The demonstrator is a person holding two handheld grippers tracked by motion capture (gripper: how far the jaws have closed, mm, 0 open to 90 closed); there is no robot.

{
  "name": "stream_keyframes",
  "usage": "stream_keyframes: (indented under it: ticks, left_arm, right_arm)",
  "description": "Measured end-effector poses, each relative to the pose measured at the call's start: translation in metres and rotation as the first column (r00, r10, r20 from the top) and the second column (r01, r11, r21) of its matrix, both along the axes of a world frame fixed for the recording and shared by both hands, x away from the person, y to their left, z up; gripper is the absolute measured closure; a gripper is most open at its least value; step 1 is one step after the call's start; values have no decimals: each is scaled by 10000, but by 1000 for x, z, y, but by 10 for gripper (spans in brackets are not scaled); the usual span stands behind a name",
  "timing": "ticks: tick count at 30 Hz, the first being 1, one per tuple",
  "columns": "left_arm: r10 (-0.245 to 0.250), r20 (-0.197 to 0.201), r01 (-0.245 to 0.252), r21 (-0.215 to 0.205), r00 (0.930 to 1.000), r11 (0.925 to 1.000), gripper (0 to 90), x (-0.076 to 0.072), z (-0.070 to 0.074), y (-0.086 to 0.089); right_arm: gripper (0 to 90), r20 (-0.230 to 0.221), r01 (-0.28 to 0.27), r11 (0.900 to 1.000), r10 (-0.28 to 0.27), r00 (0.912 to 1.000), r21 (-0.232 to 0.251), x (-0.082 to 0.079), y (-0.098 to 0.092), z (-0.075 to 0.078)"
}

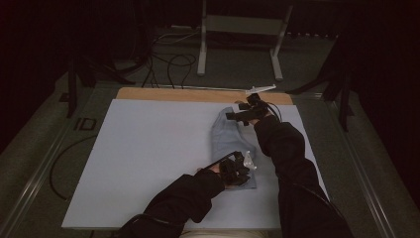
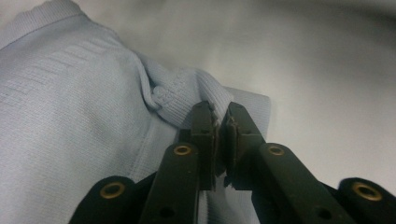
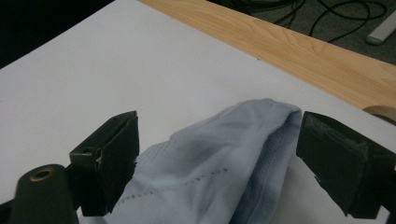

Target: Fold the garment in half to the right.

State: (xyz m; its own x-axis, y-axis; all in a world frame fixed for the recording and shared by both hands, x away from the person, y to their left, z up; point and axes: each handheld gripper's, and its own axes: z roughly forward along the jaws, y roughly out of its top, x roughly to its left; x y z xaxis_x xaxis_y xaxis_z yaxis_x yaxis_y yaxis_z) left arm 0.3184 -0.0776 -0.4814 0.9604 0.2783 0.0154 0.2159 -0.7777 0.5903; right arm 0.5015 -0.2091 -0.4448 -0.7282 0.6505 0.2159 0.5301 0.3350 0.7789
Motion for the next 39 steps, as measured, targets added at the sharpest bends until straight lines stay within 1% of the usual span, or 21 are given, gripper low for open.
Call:
stream_keyframes:
  ticks: [3, 5, 6, 8, 10, 14, 16, 19, 21, 23, 25, 26, 27, 28, 29, 30, 32, 33, 34, 37, 39]
  left_arm:
    - [-218, -407, 206, -298, 9989, 9993, 760, 0, 0, -2]
    - [-274, -474, 258, -339, 9985, 9991, 701, 0, 1, -3]
    - [-403, -496, 387, -322, 9980, 9987, 701, -2, 2, -4]
    - [-466, -464, 448, -382, 9978, 9983, 651, -4, 4, -4]
    - [-541, -376, 528, -351, 9978, 9980, 620, -5, 5, -3]
    - [-589, -255, 578, -445, 9979, 9973, 555, -5, 10, 0]
    - [-511, -231, 499, -516, 9984, 9974, 518, -5, 12, 2]
    - [-494, -103, 487, -570, 9987, 9972, 456, -6, 18, 8]
    - [-368, -148, 356, -744, 9992, 9966, 436, -5, 21, 12]
    - [-293, -126, 282, -776, 9995, 9966, 383, -4, 23, 14]
    - [-202, -29, 199, -914, 9998, 9956, 370, -2, 29, 23]
    - [-185, -28, 182, -946, 9998, 9953, 343, -2, 31, 25]
    - [-120, -45, 114, -1074, 9999, 9942, 338, -1, 33, 29]
    - [-149, -12, 147, -1045, 9999, 9944, 334, 0, 34, 31]
    - [-68, 44, 72, -1041, 10000, 9945, 313, 0, 36, 35]
    - [-77, 21, 79, -1049, 10000, 9945, 299, 1, 37, 38]
    - [-83, 30, 86, -1186, 10000, 9929, 274, 1, 39, 42]
    - [-83, 30, 86, -1186, 10000, 9929, 258, 1, 39, 42]
    - [-86, -17, 83, -1254, 10000, 9921, 258, 1, 41, 47]
    - [-145, 95, 154, -1069, 9999, 9942, 197, 1, 43, 53]
    - [-119, 51, 124, -1044, 9999, 9945, 165, 1, 44, 57]
  right_arm:
    - [132, -21, -82, 10000, 82, 10000, 45, -6, -5, 1]
    - [131, 39, -106, 9999, 106, 9999, 45, -8, -7, 2]
    - [131, 56, -108, 9999, 108, 9999, 120, -9, -9, 2]
    - [131, 147, -98, 9997, 94, 9998, 237, -14, -13, 5]
    - [130, 177, -51, 9997, 47, 9998, 248, -17, -15, 6]
    - [118, 280, -109, 9990, 97, 9996, 427, -23, -19, 9]
    - [104, 237, -100, 9991, 90, 9997, 402, -25, -19, 9]
    - [100, 247, -99, 9985, 86, 9997, 543, -29, -22, 8]
    - [99, 312, -113, 9982, 94, 9995, 594, -32, -23, 8]
    - [97, 340, -94, 9982, 74, 9994, 587, -35, -24, 8]
    - [97, 401, -177, 9985, 156, 9991, 520, -39, -24, 7]
    - [97, 423, -191, 9986, 170, 9990, 492, -42, -24, 7]
    - [97, 455, -175, 9986, 152, 9988, 502, -43, -24, 7]
    - [97, 510, -185, 9984, 158, 9986, 534, -46, -25, 7]
    - [97, 530, -194, 9982, 164, 9985, 568, -47, -26, 7]
    - [97, 621, -216, 9983, 182, 9979, 550, -50, -26, 8]
    - [97, 689, -261, 9981, 223, 9974, 552, -57, -27, 10]
    - [97, 689, -261, 9981, 223, 9974, 552, -57, -27, 10]
    - [97, 733, -286, 9977, 241, 9970, 609, -59, -28, 10]
    - [98, 781, -407, 9972, 357, 9963, 631, -73, -28, 9]
    - [98, 783, -457, 9975, 414, 9961, 545, -79, -26, 8]
